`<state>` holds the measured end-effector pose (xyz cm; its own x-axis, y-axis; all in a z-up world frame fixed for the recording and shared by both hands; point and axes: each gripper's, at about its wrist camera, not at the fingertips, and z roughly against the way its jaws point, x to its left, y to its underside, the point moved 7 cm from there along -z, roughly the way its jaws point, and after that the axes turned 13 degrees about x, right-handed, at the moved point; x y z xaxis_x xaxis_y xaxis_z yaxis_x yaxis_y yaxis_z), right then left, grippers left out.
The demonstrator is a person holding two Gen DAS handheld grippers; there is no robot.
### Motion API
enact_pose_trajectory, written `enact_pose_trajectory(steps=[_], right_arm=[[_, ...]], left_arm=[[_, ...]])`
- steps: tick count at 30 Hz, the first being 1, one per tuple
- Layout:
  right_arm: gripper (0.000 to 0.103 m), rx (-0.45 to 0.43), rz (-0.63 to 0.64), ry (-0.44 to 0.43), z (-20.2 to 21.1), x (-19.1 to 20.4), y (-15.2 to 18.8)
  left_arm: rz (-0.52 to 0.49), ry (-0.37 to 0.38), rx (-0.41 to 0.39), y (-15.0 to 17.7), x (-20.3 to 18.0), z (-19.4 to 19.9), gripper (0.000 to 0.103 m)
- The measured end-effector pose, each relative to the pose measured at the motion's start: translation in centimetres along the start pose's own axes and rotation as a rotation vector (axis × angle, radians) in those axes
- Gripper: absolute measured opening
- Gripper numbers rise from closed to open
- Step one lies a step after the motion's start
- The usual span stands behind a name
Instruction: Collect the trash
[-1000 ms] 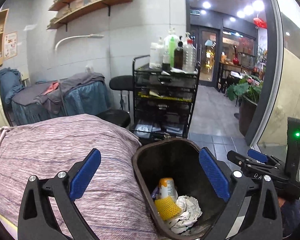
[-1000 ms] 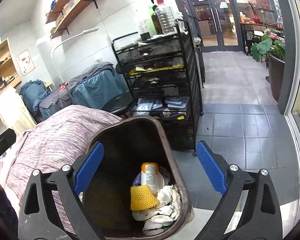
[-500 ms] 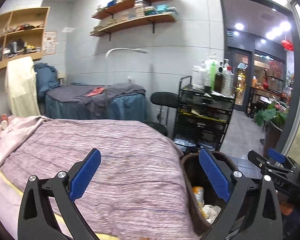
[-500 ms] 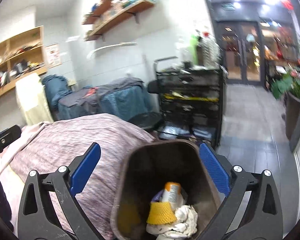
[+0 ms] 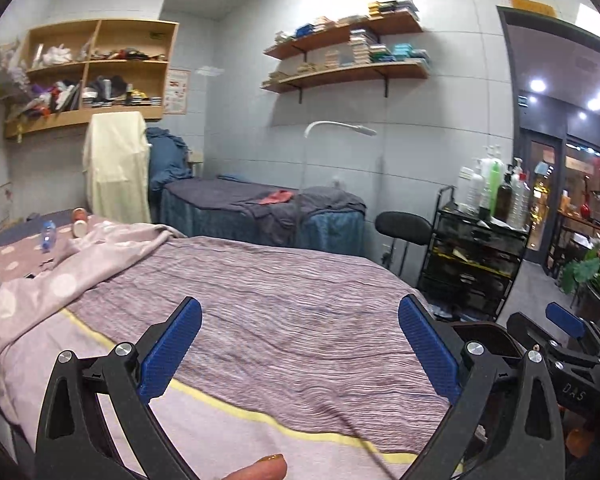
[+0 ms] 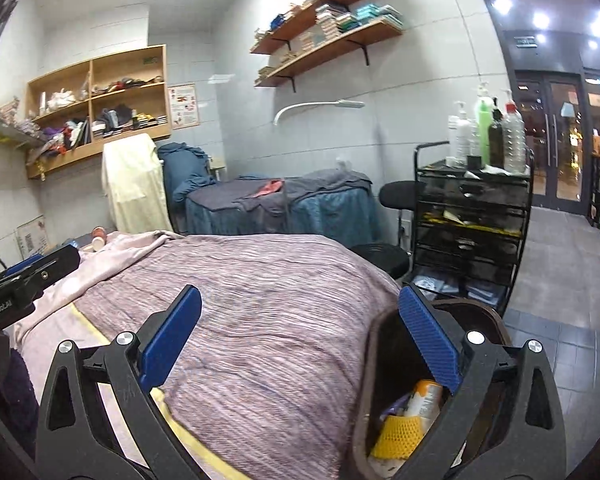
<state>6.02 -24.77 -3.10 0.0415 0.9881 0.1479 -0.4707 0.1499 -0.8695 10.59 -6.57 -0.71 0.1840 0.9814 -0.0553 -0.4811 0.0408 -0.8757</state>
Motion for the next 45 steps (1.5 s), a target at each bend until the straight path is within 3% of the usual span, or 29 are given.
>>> enact_pose_trajectory(steps=[9,15,45], right_arm=[[0.097,-0.017,0.077,-0.047,0.9,4.8,0.3],[0.097,-0.009,0.086,-0.072,1.2,5.9,0.5],[0.097,0.007,0.062,-0.070,1.2,5.3,0.8]], left_arm=[[0.059,-0.061,-0.024,0.5,3.3,1.7,0.097],[0.073,-0.078,-0.031,0.7,4.4,2.4,0.097],[0.066,-0.072,-0.037,1.3,4.3,2.9,0.097]])
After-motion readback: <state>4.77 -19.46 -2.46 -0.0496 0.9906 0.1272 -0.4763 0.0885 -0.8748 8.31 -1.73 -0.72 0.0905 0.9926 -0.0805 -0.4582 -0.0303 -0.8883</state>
